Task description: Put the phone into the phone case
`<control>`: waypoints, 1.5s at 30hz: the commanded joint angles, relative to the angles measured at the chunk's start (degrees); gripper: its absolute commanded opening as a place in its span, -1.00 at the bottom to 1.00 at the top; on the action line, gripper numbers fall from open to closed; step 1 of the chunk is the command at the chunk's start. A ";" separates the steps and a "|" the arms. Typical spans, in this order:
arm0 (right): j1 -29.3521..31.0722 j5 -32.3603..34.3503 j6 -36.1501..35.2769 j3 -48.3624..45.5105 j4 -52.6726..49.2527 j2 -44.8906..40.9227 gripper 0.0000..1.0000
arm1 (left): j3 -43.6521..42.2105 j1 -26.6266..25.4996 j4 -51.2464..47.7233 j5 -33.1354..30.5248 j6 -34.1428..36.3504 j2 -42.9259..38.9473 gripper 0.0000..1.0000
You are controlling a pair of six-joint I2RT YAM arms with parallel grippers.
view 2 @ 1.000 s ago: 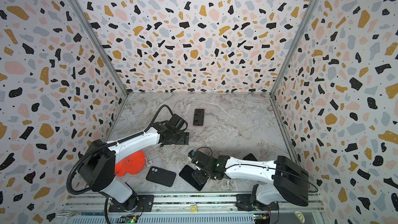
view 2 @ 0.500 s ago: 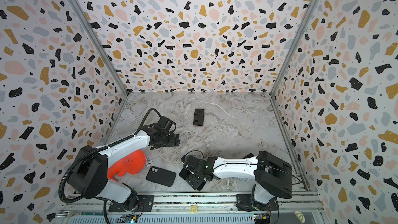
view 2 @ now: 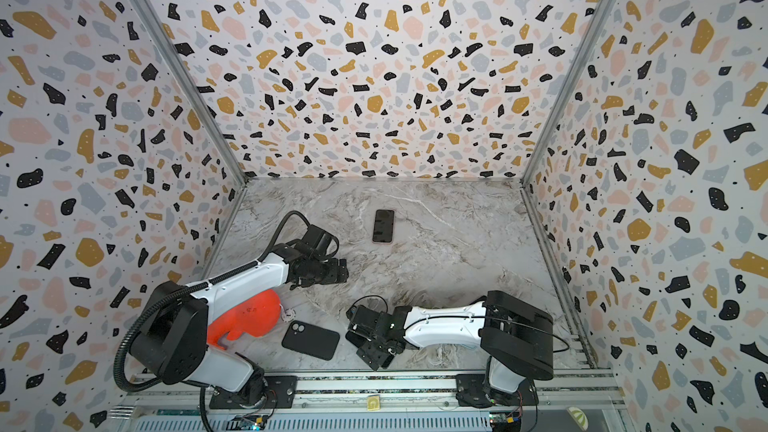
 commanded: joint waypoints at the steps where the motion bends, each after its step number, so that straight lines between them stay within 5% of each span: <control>1: 0.48 3.42 0.68 0.84 -4.78 2.93 0.62 | -0.83 0.27 0.71 1.23 0.15 -0.11 0.86; 16: -3.02 2.62 4.11 -1.33 -0.95 -0.89 0.33 | -3.01 0.28 3.34 6.75 -0.29 -0.38 0.83; 22: -5.79 3.01 5.18 -3.88 4.74 -4.61 0.27 | -6.48 0.27 9.70 18.50 -1.74 -2.05 0.78; 30: -10.24 3.46 5.27 -8.47 12.49 -8.95 0.23 | -15.27 0.15 24.05 33.69 -7.53 -0.89 0.54; 45: -12.66 1.00 4.75 -9.65 19.72 -7.80 0.22 | -19.18 -2.01 37.10 38.66 -13.10 3.47 0.14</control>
